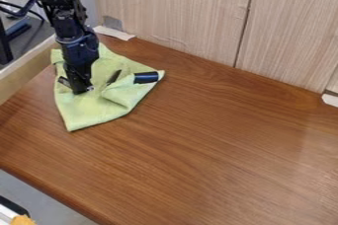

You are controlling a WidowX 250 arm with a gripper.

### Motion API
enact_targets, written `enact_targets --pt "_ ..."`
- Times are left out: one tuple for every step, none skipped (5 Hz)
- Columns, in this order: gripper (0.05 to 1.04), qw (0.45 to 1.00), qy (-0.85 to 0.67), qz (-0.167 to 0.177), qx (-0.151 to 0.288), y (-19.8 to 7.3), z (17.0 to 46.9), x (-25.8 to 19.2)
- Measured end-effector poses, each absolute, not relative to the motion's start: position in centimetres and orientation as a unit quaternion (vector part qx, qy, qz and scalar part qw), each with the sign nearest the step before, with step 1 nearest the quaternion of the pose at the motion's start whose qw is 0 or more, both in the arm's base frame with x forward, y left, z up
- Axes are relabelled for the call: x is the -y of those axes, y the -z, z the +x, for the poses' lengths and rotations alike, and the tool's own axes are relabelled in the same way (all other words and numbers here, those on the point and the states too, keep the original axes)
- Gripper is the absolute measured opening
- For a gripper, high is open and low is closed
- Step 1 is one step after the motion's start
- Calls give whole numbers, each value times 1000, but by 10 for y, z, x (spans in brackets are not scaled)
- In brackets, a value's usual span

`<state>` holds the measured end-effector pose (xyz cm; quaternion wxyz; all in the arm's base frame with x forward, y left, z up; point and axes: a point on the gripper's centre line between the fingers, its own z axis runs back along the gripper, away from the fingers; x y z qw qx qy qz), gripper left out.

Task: Unfold the cloth from center to bottom right

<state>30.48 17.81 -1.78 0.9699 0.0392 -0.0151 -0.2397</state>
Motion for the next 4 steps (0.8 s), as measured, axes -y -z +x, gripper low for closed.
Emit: enact_targets --pt "53 974 222 14 42 7 308 -167" --pt "52 972 224 22 67 -10 306 -157" --pt "52 964 250 26 86 -23 305 -136" --pt "52 955 275 28 110 -37 299 -119"
